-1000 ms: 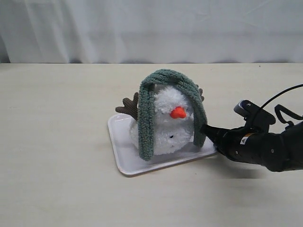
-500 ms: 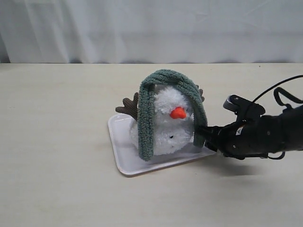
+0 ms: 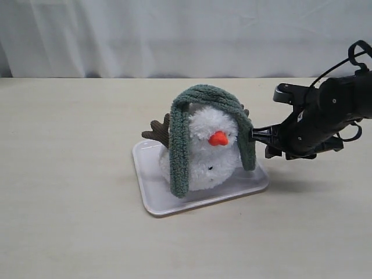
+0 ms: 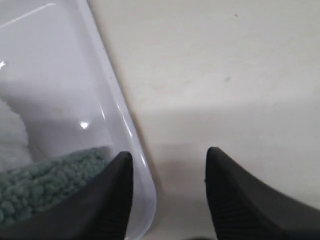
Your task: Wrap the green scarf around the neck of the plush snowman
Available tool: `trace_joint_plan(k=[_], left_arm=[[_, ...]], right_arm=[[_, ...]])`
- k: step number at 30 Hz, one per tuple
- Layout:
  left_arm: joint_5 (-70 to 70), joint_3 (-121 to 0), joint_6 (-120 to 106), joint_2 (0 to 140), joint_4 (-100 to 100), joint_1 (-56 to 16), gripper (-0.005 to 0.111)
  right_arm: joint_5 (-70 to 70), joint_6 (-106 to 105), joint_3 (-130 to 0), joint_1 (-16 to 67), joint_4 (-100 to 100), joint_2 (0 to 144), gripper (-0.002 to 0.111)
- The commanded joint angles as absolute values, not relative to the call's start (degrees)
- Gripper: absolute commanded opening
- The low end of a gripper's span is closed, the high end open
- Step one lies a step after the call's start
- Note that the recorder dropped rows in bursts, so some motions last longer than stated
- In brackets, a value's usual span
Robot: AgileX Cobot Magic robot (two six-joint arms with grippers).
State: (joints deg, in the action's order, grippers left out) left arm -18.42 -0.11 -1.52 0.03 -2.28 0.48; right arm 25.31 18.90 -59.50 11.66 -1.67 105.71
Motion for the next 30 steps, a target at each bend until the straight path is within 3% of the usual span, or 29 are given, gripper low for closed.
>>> trace_joint_plan(k=[1,17,30], left_arm=[[-17.6,0.0,-1.4,0.0,-2.2,0.2,0.0],[-17.6,0.0,-1.4,0.0,-2.2,0.2,0.0],[-17.6,0.0,-1.4,0.0,-2.2,0.2,0.0]], right_arm=[[27.2,13.4,-62.8,11.3,-2.2,109.0,0.036],[44.7,-1.2,-70.7,11.3,-4.0,105.3,0.035],[50.8,-12.2,-70.7,14.7,3.9,90.2,0.035]])
